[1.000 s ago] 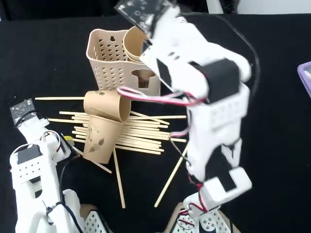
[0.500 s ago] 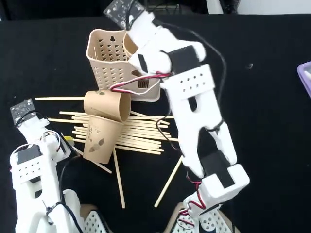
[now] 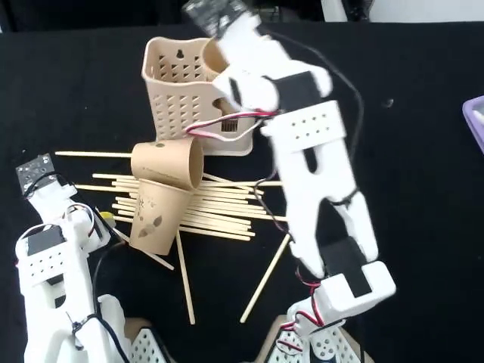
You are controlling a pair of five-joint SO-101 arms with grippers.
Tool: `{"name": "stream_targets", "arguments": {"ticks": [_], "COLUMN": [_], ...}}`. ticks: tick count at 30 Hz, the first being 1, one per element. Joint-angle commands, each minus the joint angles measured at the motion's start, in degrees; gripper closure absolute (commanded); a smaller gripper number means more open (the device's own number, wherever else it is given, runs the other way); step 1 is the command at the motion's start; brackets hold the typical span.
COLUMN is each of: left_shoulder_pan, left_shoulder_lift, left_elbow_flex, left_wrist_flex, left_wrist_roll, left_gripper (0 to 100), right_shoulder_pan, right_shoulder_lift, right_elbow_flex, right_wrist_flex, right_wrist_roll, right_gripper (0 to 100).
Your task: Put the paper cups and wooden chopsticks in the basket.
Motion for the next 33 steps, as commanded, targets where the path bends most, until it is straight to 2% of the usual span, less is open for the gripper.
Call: {"name": "stream_targets", "arguments": {"ticks": [1,7,11,13,15,18,23,27,29,33], "left_shoulder_pan": [-0.57,-0.57,-0.57,-0.57,-0.66,-0.75,-3.56,-3.65,-3.65,-3.65], "left_shoulder_lift": [-0.44,-0.44,-0.44,-0.44,-0.44,-0.44,-0.44,-0.44,-0.44,-0.44], "left_elbow_flex": [-0.13,-0.13,-0.13,-0.13,-0.13,-0.13,-0.22,-0.48,-0.57,-0.40], "left_wrist_flex": [-0.79,-0.79,-0.79,-0.79,-0.79,-0.79,-0.79,-0.79,-0.79,-0.79], "left_wrist_roll": [0.09,0.09,0.09,0.09,0.09,0.09,0.09,0.09,0.09,0.09], "left_gripper": [73,73,73,73,73,73,73,73,73,73], "right_shoulder_pan": [0.70,-1.32,-8.26,-11.69,-13.98,-16.79,-20.57,-20.31,-20.04,-19.96], "right_shoulder_lift": [-8.57,-14.37,-16.48,-17.36,-18.59,-22.46,-27.38,-24.84,-22.73,-18.42], "right_elbow_flex": [-7.60,-6.37,0.57,7.69,16.75,33.01,54.29,57.10,56.22,52.44], "right_wrist_flex": [3.69,12.75,22.59,22.15,16.26,2.02,-16.88,-20.04,-21.27,-24.26], "right_wrist_roll": [-3.78,-4.66,-4.66,-4.66,-6.68,-11.25,-11.52,-12.04,-12.84,-20.48], "right_gripper": [96.2,95.8,87.4,86.8,89.7,92.7,90.6,79.8,80.5,82.8]}}
